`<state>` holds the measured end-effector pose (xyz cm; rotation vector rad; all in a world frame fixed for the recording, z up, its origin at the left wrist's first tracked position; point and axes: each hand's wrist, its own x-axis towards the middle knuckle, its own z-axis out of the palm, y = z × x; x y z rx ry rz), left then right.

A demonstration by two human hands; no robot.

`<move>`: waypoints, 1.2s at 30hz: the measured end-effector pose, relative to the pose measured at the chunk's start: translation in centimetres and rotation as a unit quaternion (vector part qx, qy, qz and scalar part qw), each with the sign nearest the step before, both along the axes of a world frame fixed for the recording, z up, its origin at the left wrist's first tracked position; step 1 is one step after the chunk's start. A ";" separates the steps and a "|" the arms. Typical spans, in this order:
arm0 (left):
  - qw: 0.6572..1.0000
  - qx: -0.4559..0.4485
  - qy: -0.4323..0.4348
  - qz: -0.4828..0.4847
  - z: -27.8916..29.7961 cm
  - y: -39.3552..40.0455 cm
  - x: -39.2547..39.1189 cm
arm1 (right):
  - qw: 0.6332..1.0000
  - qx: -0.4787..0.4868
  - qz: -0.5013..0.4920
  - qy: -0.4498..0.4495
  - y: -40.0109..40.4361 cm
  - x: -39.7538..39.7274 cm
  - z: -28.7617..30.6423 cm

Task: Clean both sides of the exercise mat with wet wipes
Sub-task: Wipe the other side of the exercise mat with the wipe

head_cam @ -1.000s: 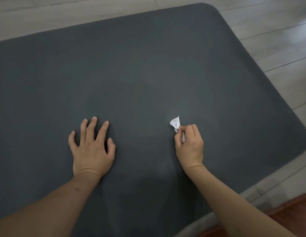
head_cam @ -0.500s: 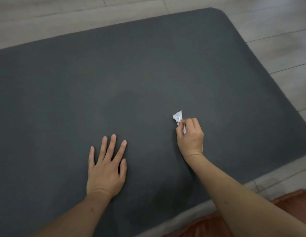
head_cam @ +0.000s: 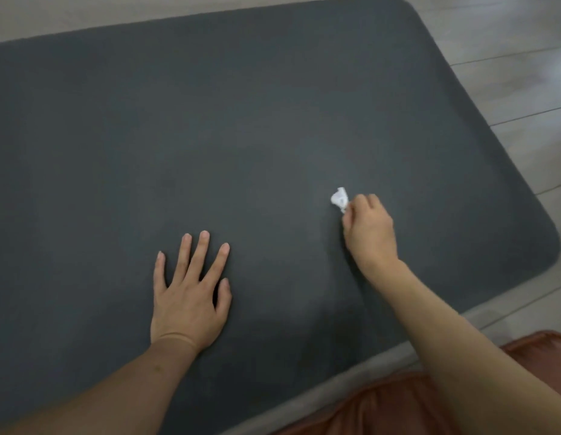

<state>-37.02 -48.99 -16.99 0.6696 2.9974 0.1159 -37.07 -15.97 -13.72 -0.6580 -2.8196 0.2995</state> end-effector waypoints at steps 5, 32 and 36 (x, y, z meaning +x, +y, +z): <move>1.000 0.000 0.001 -0.002 0.0 -0.1 0.0 | 0.997 -0.053 -0.013 0.048 -8.4 2.4 0.2; 1.000 0.020 0.004 -0.002 0.1 -0.1 -0.1 | 0.999 -0.049 0.000 0.001 -10.4 5.8 1.2; 1.000 0.021 0.004 -0.001 0.1 0.0 -0.1 | 0.971 -0.043 0.228 -0.057 -14.1 8.6 1.1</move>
